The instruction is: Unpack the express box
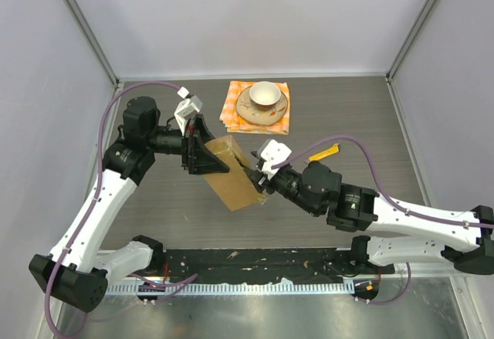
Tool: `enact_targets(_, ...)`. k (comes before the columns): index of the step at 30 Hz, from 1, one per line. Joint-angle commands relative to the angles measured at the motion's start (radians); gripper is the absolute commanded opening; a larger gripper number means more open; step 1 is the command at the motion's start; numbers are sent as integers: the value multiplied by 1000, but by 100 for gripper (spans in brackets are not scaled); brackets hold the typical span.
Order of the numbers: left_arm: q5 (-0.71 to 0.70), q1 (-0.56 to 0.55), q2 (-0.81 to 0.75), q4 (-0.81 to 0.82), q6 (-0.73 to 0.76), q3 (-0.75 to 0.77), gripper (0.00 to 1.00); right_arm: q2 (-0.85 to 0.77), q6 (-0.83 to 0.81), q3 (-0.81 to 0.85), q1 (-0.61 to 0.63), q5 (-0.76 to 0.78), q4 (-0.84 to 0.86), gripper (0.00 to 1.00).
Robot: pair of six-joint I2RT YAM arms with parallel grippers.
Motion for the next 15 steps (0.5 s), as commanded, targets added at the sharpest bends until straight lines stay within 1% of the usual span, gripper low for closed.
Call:
enact_targets(1,135,-35,-30,60,-66,4,0,34,-176,-30,73,250,376,49)
enact_targets(4,136,-35,-33,62,-69,-2,0,51,-231,-36,102,297,482,49)
enact_targets(7,138,-35,-36,67,-71,-8,0,79,-301,-21,123,310,542,49)
enact_targets(15,143,-36,-49,71,-66,-26,0,157,-361,91,128,250,550,50)
